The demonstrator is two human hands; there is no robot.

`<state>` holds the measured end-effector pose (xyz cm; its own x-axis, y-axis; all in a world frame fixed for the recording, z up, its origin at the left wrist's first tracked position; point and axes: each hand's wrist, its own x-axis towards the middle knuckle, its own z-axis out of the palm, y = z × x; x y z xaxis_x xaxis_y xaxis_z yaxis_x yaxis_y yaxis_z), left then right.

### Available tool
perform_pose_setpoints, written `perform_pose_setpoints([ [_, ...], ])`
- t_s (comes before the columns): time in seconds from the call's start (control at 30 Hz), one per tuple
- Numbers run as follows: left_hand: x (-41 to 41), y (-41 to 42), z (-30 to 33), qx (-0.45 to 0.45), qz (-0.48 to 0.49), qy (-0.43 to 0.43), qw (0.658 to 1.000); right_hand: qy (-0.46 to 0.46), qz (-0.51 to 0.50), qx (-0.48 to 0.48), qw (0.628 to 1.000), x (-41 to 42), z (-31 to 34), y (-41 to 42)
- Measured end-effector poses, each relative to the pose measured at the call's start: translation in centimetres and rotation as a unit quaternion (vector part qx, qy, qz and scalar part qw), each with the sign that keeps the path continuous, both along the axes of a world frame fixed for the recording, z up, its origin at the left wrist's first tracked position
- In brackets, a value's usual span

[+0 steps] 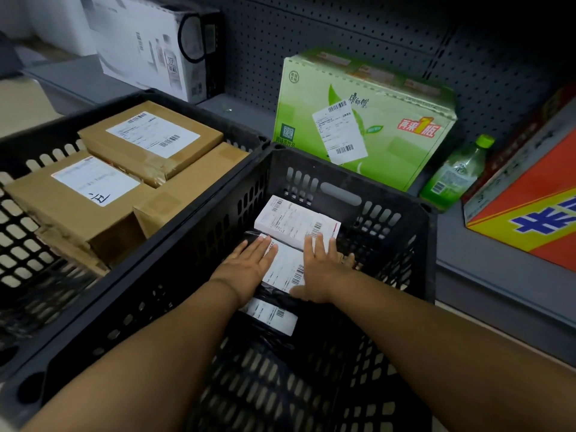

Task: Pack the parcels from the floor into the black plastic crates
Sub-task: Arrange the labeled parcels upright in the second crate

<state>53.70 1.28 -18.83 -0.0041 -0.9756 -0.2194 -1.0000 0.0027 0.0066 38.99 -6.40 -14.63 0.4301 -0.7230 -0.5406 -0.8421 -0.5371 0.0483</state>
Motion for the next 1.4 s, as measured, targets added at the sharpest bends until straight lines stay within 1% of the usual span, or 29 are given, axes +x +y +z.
perform_pose_setpoints([
  [0.07,-0.1,0.6,0.5,0.001,-0.007,-0.021,1.0,0.03,0.027,-0.013,0.999,-0.9,-0.5,1.3],
  [0.13,0.0,1.3,0.6,-0.001,-0.046,-0.051,0.998,0.056,0.06,-0.043,0.996,-1.4,-0.9,1.6],
  [0.2,0.3,2.4,0.3,0.015,-0.091,-0.09,0.992,0.079,0.082,-0.067,0.991,-1.4,-1.3,1.6],
  [0.23,0.5,2.8,0.0,0.025,-0.099,-0.113,0.988,0.087,0.086,-0.076,0.99,-1.3,-1.5,1.7],
  [0.3,0.5,3.4,-0.7,0.026,-0.089,-0.153,0.984,0.093,0.087,-0.091,0.988,-1.2,-2.0,1.7],
  [0.37,0.2,3.6,-1.3,0.009,-0.07,-0.169,0.983,0.098,0.088,-0.1,0.986,-1.3,-2.2,1.7],
  [0.5,0.0,3.4,-2.8,-0.012,-0.048,-0.18,0.982,0.107,0.092,-0.114,0.983,-1.2,-2.9,1.3],
  [0.67,-0.3,3.1,-3.2,0.001,-0.04,-0.198,0.979,0.1,0.095,-0.119,0.983,-1.3,-2.9,1.3],
  [0.73,-0.6,3.0,-3.0,0.008,-0.03,-0.196,0.98,0.099,0.104,-0.103,0.984,-1.5,-2.2,1.4],
  [0.83,-0.6,2.8,-2.3,0.044,-0.017,-0.191,0.981,0.064,0.099,-0.063,0.991,-2.0,-0.3,1.4],
  [0.9,-0.7,2.6,-1.7,0.078,-0.009,-0.183,0.98,0.018,0.084,-0.06,0.994,-2.5,1.7,1.7],
  [0.97,-0.9,2.7,-0.9,0.109,-0.011,-0.175,0.979,-0.038,0.079,-0.087,0.992,-3.4,3.8,2.1],
  [1.03,-1.3,2.9,0.3,0.121,-0.009,-0.129,0.984,-0.094,0.084,-0.131,0.983,-4.8,6.1,2.5],
  [1.1,-2.0,3.0,1.9,0.075,-0.004,-0.076,0.994,-0.142,0.087,-0.18,0.969,-6.9,8.2,2.9],
  [1.13,-2.6,2.9,2.9,0.035,-0.003,-0.071,0.997,-0.162,0.089,-0.208,0.96,-8.2,9.2,3.1],
  [1.2,-4.0,2.1,4.9,-0.064,-0.008,-0.096,0.993,-0.186,0.091,-0.263,0.942,-11.2,11.0,3.4],
  [1.27,-6.5,0.8,7.4,-0.185,-0.034,-0.094,0.978,-0.189,0.085,-0.301,0.931,-14.7,12.5,3.3],
  [1.3,-8.0,0.0,8.7,-0.23,-0.047,-0.08,0.969,-0.185,0.077,-0.317,0.927,-16.7,13.2,3.1],
  [1.4,-13.6,-2.0,12.5,-0.34,-0.075,-0.003,0.937,-0.151,0.045,-0.362,0.919,-23.5,14.9,2.1],
])
